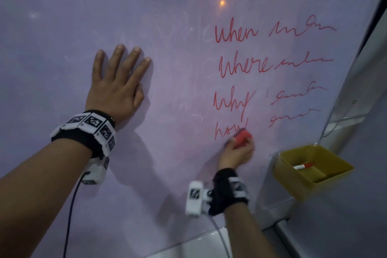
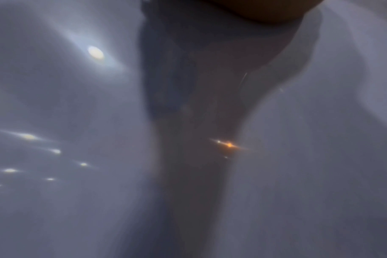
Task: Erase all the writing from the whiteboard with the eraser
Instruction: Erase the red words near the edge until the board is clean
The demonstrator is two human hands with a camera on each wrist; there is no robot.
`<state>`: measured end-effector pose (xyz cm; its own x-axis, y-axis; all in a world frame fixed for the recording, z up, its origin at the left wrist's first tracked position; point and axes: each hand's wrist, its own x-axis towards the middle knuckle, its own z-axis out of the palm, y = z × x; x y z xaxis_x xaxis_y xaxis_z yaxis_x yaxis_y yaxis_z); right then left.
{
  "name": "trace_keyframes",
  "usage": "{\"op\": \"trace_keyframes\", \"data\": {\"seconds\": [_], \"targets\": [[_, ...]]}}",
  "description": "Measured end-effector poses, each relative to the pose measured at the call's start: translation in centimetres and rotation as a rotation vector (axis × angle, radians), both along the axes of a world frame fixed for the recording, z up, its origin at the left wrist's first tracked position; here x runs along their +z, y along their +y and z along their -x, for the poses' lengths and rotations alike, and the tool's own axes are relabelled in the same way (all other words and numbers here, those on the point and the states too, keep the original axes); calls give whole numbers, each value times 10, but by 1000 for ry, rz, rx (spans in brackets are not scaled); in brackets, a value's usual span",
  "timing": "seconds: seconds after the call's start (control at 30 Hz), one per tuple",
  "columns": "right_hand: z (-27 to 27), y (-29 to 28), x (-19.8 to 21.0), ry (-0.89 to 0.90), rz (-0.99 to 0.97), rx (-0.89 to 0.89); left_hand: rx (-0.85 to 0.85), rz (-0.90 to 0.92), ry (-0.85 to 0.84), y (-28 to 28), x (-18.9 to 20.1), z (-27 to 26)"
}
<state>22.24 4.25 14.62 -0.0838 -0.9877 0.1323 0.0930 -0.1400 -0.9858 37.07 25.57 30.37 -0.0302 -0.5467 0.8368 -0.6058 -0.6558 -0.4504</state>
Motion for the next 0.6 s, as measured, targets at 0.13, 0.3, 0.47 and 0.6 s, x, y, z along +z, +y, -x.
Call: {"op": "trace_keyframes", "data": {"seconds": [0.13,0.3,0.47,0.6], "targets": [[-3,69,-11,342,714,346,-3,4,18,1,0,3],[11,-24,-3,121,212,64,4,2,43,1,0,5],[-7,4,10,70,161,-27,0,12,63,1,0,7],[1,33,-25,417,854,214,-9,8,51,1,0,5]]}}
